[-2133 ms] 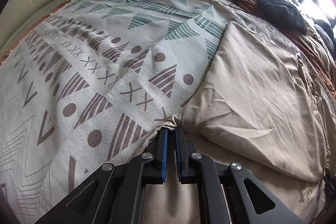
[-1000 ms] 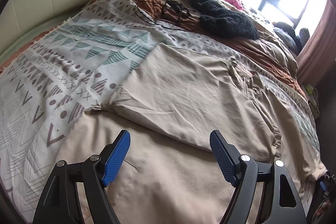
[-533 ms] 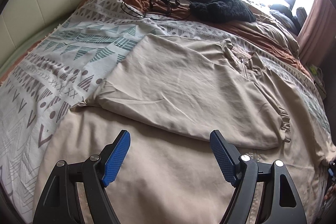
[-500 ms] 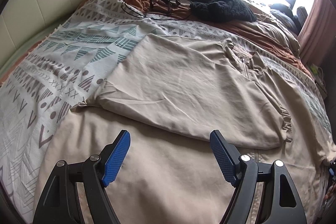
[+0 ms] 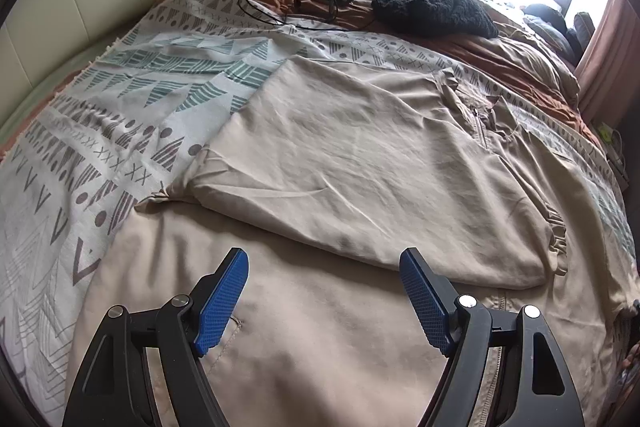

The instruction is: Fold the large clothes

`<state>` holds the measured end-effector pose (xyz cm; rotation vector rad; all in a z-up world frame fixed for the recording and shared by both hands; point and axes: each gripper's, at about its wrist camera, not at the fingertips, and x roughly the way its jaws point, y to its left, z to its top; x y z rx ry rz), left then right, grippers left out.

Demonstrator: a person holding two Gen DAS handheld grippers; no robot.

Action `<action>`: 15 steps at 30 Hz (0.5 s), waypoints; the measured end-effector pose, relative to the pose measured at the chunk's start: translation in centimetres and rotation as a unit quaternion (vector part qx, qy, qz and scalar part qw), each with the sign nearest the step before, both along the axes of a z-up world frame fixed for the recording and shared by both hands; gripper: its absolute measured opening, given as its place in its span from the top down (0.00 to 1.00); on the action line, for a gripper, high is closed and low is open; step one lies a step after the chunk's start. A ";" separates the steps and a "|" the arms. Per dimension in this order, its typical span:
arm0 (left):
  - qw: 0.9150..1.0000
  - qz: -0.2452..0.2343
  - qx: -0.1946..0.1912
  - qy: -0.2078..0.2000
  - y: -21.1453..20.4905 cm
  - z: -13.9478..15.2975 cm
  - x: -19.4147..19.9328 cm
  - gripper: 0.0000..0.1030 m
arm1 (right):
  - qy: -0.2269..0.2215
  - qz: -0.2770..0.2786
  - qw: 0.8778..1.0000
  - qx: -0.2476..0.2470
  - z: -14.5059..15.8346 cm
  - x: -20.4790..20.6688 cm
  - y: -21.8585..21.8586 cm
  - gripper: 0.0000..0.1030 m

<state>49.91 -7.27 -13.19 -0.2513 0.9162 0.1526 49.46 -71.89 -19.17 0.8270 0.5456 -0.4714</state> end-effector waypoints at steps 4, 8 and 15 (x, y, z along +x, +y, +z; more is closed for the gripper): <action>1.000 0.000 -0.010 -0.004 0.3 0.3 -0.2 0.23 | -0.060 0.018 0.998 -0.020 4.4 -0.9 1.7 0.95; 1.000 0.000 -0.023 -0.009 0.8 0.7 -0.6 0.23 | -0.127 0.043 0.991 -0.019 8.1 -2.3 3.6 0.95; 0.999 0.001 -0.051 -0.021 1.9 1.6 -1.3 0.23 | -0.205 0.107 0.972 -0.034 13.1 -3.1 8.9 0.95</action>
